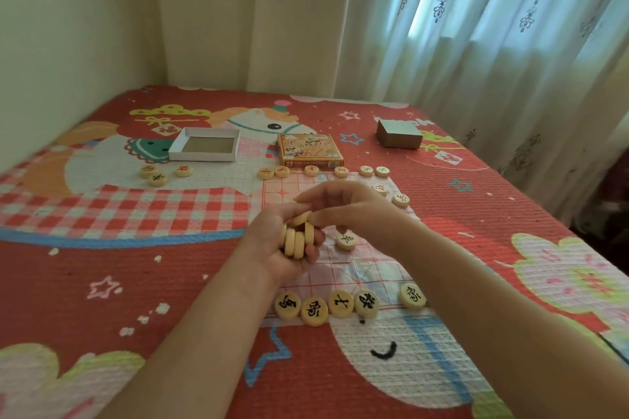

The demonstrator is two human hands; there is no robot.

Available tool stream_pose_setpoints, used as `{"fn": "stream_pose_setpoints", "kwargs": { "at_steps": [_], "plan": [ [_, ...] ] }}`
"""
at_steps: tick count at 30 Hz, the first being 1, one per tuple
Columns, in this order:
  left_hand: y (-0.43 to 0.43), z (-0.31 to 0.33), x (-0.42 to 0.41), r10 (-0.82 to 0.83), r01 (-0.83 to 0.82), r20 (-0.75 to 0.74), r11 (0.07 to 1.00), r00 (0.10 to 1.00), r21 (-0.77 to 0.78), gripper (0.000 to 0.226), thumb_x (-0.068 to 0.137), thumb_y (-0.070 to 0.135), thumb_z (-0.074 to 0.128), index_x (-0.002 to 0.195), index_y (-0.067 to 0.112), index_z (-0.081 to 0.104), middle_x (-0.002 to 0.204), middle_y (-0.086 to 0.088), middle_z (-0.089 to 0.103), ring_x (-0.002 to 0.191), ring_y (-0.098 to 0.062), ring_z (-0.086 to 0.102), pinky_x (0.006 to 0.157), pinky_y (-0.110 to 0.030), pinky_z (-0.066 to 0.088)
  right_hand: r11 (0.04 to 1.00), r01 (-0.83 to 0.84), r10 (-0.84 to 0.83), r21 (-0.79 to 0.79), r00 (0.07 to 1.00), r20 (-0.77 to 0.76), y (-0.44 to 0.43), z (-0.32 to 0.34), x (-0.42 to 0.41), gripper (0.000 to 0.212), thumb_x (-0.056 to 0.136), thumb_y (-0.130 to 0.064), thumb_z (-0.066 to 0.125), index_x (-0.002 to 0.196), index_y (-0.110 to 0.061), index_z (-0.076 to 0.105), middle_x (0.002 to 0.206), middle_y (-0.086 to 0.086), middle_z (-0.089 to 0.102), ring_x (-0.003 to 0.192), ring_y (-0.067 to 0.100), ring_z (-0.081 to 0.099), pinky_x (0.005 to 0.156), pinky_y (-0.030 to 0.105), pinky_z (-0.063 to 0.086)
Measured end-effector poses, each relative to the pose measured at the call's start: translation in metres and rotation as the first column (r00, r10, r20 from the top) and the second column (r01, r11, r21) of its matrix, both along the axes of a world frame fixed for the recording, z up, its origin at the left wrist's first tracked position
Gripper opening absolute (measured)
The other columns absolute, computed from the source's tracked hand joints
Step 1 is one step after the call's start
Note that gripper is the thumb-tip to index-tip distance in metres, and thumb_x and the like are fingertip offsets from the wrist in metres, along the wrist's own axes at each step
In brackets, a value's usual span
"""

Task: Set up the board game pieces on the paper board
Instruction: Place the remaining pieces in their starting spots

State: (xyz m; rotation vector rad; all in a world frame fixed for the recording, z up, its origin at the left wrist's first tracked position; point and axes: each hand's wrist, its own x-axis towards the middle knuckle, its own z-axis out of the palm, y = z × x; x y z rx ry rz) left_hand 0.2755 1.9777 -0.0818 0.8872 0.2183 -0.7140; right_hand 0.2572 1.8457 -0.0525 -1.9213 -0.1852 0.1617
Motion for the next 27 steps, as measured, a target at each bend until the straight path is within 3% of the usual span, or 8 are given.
{"fn": "stream_pose_setpoints", "kwargs": {
  "at_steps": [4,8,13,17,21,24,27],
  "plan": [
    [-0.004,-0.001,-0.001,-0.012,0.009,0.051,0.998,0.999,0.067,0.01,0.086,0.014,0.051,0.078,0.01,0.054,0.049,-0.003,0.049,0.036,-0.011,0.046,0.033,-0.011,0.033,0.995,-0.007,0.008,0.1,1.0,-0.016,-0.004,-0.01,-0.002,0.024,0.079,0.005,0.064,0.098,-0.01,0.065,0.084,0.001,0.067,0.072,0.003,0.064,0.069,0.012,0.051],
    [-0.002,-0.002,-0.001,0.028,-0.028,0.002,1.0,1.0,0.014,0.016,0.085,0.021,0.052,0.075,0.008,0.056,0.051,-0.003,0.049,0.035,-0.012,0.045,0.034,-0.01,0.031,0.97,0.041,-0.058,0.241,0.996,0.066,-0.005,-0.019,-0.002,0.033,0.075,0.01,0.066,0.099,-0.013,0.062,0.091,0.001,0.068,0.083,0.014,0.063,0.077,0.022,0.054],
    [-0.001,-0.003,0.001,0.053,-0.054,0.019,0.997,0.998,0.054,0.02,0.085,0.02,0.049,0.076,0.005,0.058,0.051,-0.008,0.055,0.035,-0.013,0.047,0.034,-0.01,0.033,0.978,0.086,-0.121,0.191,0.976,0.182,-0.009,-0.024,-0.001,0.043,0.07,0.011,0.07,0.1,-0.019,0.061,0.098,0.003,0.068,0.09,0.026,0.058,0.087,0.043,0.051],
    [-0.002,-0.002,0.001,0.044,-0.049,0.052,0.993,0.998,0.106,0.018,0.085,0.02,0.052,0.075,0.007,0.06,0.052,-0.005,0.055,0.036,-0.012,0.046,0.035,-0.01,0.033,0.978,0.111,-0.146,0.174,0.969,0.198,-0.009,-0.025,-0.001,0.042,0.069,0.01,0.071,0.098,-0.019,0.061,0.099,0.004,0.068,0.089,0.024,0.059,0.086,0.041,0.051],
    [-0.002,-0.002,0.002,0.037,-0.045,0.063,0.992,0.997,0.121,0.017,0.086,0.02,0.053,0.076,0.008,0.06,0.051,-0.003,0.055,0.038,-0.011,0.045,0.034,-0.01,0.032,0.984,0.152,-0.17,0.095,0.957,0.234,-0.01,-0.025,-0.001,0.033,0.068,0.005,0.074,0.089,-0.019,0.066,0.086,-0.004,0.066,0.08,0.014,0.059,0.08,0.037,0.052],
    [-0.002,-0.002,0.002,0.043,-0.052,0.071,0.99,0.997,0.132,0.017,0.086,0.019,0.054,0.076,0.007,0.06,0.053,-0.004,0.055,0.038,-0.011,0.045,0.034,-0.01,0.033,0.979,0.201,-0.197,0.016,0.936,0.29,-0.009,-0.025,-0.001,0.029,0.068,-0.002,0.077,0.08,-0.025,0.066,0.076,-0.013,0.064,0.071,0.003,0.058,0.065,0.014,0.047],
    [-0.002,0.001,0.0,0.061,-0.067,0.058,0.992,0.996,0.111,0.021,0.086,0.019,0.05,0.072,0.006,0.06,0.052,-0.005,0.054,0.038,-0.012,0.045,0.035,-0.01,0.032,0.966,0.256,-0.226,-0.038,0.906,0.357,-0.01,-0.028,-0.001,0.024,0.069,-0.01,0.079,0.078,-0.027,0.065,0.072,-0.015,0.063,0.066,0.001,0.057,0.058,0.008,0.041]
  ]
}}
